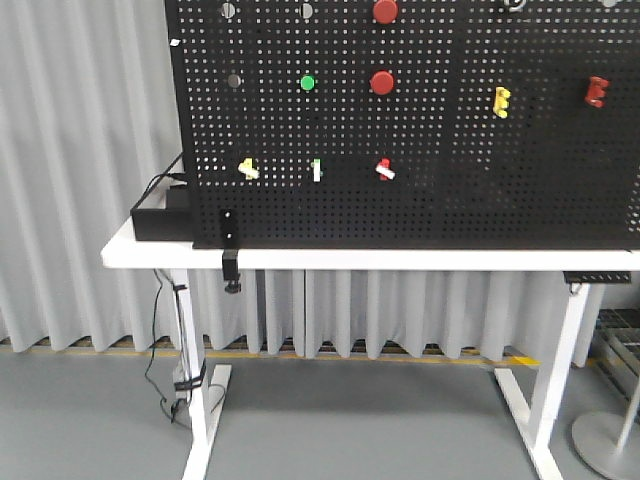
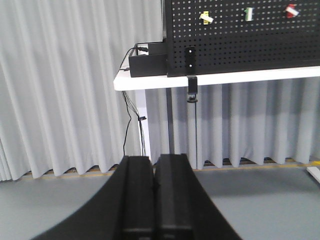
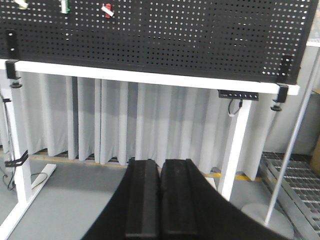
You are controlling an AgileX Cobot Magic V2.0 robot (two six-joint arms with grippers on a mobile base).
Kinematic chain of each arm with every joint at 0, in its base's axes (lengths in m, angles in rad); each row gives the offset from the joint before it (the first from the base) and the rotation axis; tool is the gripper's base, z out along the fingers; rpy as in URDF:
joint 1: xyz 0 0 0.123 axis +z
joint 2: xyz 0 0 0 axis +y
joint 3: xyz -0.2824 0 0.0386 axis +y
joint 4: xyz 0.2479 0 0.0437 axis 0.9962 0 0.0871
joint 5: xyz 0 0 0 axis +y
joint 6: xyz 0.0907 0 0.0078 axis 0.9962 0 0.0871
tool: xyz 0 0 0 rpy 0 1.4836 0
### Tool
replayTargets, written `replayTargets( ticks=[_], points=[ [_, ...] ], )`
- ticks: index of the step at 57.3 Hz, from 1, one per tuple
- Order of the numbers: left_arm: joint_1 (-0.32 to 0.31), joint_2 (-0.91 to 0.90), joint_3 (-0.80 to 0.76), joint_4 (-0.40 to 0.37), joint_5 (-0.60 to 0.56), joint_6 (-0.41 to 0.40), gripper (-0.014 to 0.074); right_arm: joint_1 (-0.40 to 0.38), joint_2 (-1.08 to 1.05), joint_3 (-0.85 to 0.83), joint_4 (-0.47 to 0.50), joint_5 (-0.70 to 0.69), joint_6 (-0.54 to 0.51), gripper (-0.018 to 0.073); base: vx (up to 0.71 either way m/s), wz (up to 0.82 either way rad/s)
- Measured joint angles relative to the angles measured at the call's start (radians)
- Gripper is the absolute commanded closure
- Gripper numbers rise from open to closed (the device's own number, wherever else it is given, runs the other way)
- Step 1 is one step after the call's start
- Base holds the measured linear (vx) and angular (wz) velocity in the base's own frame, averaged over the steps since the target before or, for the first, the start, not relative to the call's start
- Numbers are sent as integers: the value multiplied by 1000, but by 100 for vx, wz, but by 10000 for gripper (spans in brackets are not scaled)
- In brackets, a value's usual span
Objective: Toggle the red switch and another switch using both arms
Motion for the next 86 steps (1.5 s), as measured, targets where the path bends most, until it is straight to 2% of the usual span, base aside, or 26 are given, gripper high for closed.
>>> replayTargets(
  ticks=[48, 86],
  points=[
    [0, 0, 0, 0, 0, 0, 594, 0, 0, 0, 0, 1, 0, 566, 38, -1],
    [0, 0, 0, 0, 0, 0, 594, 0, 0, 0, 0, 1, 0, 566, 18, -1]
  ],
)
